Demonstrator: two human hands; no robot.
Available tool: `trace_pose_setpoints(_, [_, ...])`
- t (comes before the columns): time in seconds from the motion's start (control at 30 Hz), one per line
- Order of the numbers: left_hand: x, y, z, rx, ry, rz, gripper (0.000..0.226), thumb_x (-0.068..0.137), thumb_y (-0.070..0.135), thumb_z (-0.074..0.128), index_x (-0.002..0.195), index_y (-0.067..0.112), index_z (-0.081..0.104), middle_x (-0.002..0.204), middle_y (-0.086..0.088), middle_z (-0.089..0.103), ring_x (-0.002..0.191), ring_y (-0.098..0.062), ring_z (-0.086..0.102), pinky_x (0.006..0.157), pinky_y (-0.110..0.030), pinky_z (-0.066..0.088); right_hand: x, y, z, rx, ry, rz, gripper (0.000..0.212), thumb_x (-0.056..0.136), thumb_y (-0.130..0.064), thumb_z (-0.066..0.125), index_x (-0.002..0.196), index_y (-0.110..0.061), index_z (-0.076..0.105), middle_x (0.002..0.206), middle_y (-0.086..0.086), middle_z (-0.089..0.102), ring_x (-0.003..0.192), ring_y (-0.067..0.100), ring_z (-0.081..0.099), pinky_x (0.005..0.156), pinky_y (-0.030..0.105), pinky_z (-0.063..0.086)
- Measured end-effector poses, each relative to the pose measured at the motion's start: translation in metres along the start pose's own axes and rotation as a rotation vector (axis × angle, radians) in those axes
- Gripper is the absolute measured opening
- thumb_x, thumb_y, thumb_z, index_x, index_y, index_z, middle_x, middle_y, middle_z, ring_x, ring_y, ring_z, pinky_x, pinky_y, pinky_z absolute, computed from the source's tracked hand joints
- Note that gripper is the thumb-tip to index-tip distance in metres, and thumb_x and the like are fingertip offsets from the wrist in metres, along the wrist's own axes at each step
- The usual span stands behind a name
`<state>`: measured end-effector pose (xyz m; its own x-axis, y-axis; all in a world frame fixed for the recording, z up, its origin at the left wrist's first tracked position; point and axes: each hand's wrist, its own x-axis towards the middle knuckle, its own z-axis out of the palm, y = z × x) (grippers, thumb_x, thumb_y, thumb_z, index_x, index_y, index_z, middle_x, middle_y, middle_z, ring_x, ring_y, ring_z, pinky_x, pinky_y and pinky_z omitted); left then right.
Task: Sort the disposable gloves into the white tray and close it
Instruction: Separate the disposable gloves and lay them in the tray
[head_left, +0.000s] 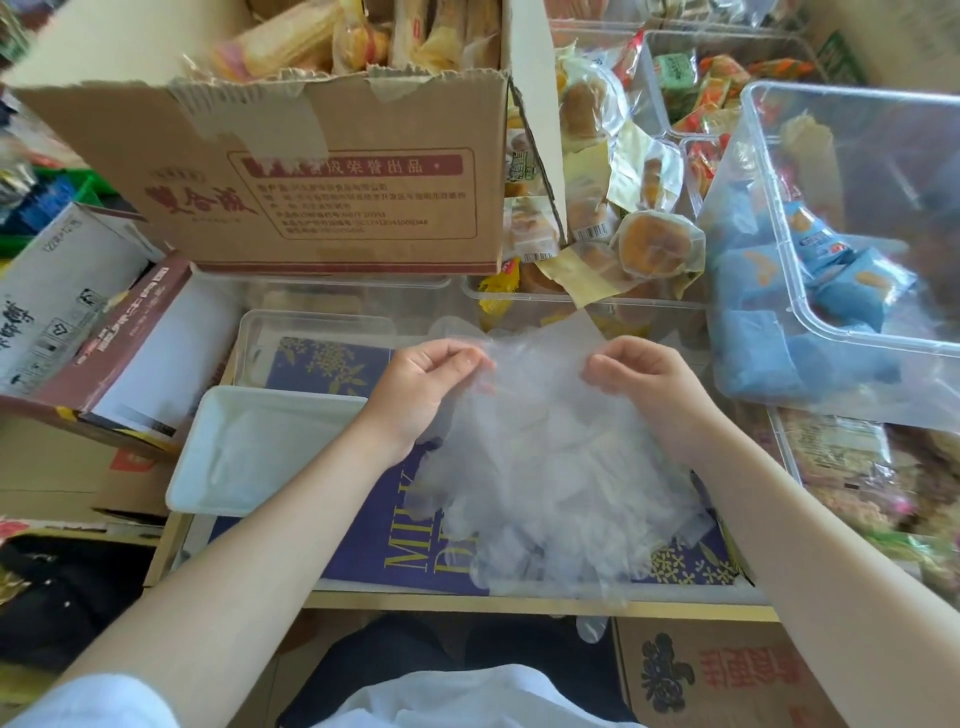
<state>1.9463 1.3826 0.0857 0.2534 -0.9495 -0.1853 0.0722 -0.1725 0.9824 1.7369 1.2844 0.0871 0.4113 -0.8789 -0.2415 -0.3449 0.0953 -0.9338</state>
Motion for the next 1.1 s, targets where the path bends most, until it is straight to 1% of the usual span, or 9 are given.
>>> trace_pose_setpoints(0.07, [0.002, -0.001, -0.004, 0.019, 0.039, -0.01, 0.021, 0.094, 0.01, 0.051, 0.082, 0.013, 0.068, 0.078, 0.008, 0.071, 0.071, -0.011, 0.068, 0.075, -0.019, 0.052, 0.005, -0.008, 0.0, 0.025, 0.076, -0.025, 0.018, 0.092, -0.012, 0.057, 0.074, -0.015, 0.062, 0.06, -0.011, 0.062, 0.057, 0.005, 0.055, 0.061, 0.017, 0.046])
trace_pose_setpoints(0.17, [0.005, 0.0, -0.011, 0.008, 0.137, -0.048, 0.022, 0.095, 0.009, 0.05, 0.08, 0.014, 0.066, 0.078, 0.005, 0.069, 0.067, -0.006, 0.067, 0.069, -0.016, 0.051, 0.011, -0.016, -0.004, 0.041, 0.185, -0.034, 0.018, 0.093, -0.012, 0.056, 0.076, -0.015, 0.059, 0.053, -0.008, 0.052, 0.045, 0.004, 0.041, 0.045, 0.014, 0.034])
trace_pose_setpoints(0.33, [0.009, 0.008, -0.023, -0.005, 0.362, -0.065, 0.02, 0.096, 0.011, 0.05, 0.08, 0.016, 0.062, 0.078, 0.0, 0.063, 0.052, 0.0, 0.062, 0.052, -0.011, 0.048, 0.021, -0.03, -0.018, -0.051, 0.396, -0.034, 0.022, 0.089, -0.022, 0.059, 0.068, -0.019, 0.057, 0.056, -0.003, 0.047, 0.046, 0.005, 0.038, 0.047, 0.02, 0.035])
trace_pose_setpoints(0.53, [0.021, 0.025, -0.033, -0.138, 0.52, -0.061, 0.026, 0.1, 0.027, 0.041, 0.088, 0.022, 0.064, 0.091, 0.0, 0.068, 0.079, -0.015, 0.066, 0.061, -0.018, 0.051, 0.02, -0.044, -0.024, -0.182, 0.549, 0.004, 0.03, 0.088, -0.024, 0.053, 0.059, -0.017, 0.049, 0.062, 0.0, 0.053, 0.061, 0.016, 0.049, 0.059, 0.028, 0.041])
trace_pose_setpoints(0.67, [0.023, 0.029, -0.024, -0.292, 0.482, -0.039, 0.03, 0.102, 0.029, 0.035, 0.096, 0.022, 0.063, 0.098, -0.003, 0.07, 0.091, -0.019, 0.068, 0.072, -0.024, 0.052, 0.008, -0.048, -0.009, 0.027, 0.439, 0.084, 0.021, 0.091, -0.02, 0.053, 0.073, -0.01, 0.059, 0.061, -0.001, 0.057, 0.054, 0.013, 0.058, 0.05, 0.023, 0.045])
trace_pose_setpoints(0.77, [0.022, 0.027, -0.02, -0.336, 0.408, -0.039, 0.03, 0.102, 0.027, 0.034, 0.1, 0.02, 0.063, 0.101, -0.002, 0.069, 0.095, -0.018, 0.067, 0.076, -0.026, 0.053, -0.004, -0.054, 0.001, 0.049, 0.316, -0.035, 0.017, 0.092, -0.014, 0.053, 0.081, -0.006, 0.062, 0.064, 0.001, 0.061, 0.049, 0.004, 0.056, 0.049, 0.016, 0.045])
trace_pose_setpoints(0.9, [0.022, 0.028, -0.019, -0.256, 0.334, -0.024, 0.028, 0.102, 0.025, 0.034, 0.106, 0.019, 0.061, 0.104, 0.002, 0.068, 0.095, -0.012, 0.066, 0.083, -0.025, 0.053, -0.019, -0.065, -0.005, -0.137, -0.146, -0.36, 0.025, 0.093, 0.0, 0.051, 0.083, -0.018, 0.066, 0.063, -0.007, 0.06, 0.056, 0.011, 0.05, 0.061, 0.017, 0.044])
trace_pose_setpoints(1.0, [0.025, 0.031, -0.02, -0.202, 0.29, -0.016, 0.027, 0.103, 0.023, 0.034, 0.109, 0.017, 0.059, 0.109, 0.0, 0.067, 0.094, -0.012, 0.067, 0.086, -0.025, 0.052, -0.027, -0.08, -0.013, -0.282, -0.511, -0.417, 0.032, 0.09, -0.004, 0.054, 0.082, -0.03, 0.07, 0.066, -0.01, 0.062, 0.062, 0.009, 0.054, 0.067, 0.018, 0.045])
trace_pose_setpoints(1.1, [0.029, 0.034, -0.019, -0.165, 0.257, -0.02, 0.027, 0.103, 0.023, 0.033, 0.106, 0.019, 0.06, 0.106, 0.001, 0.067, 0.093, -0.012, 0.067, 0.088, -0.026, 0.052, -0.031, -0.092, -0.009, -0.383, -0.673, -0.473, 0.025, 0.085, -0.011, 0.057, 0.081, -0.033, 0.069, 0.077, -0.018, 0.066, 0.075, 0.004, 0.063, 0.074, 0.017, 0.046])
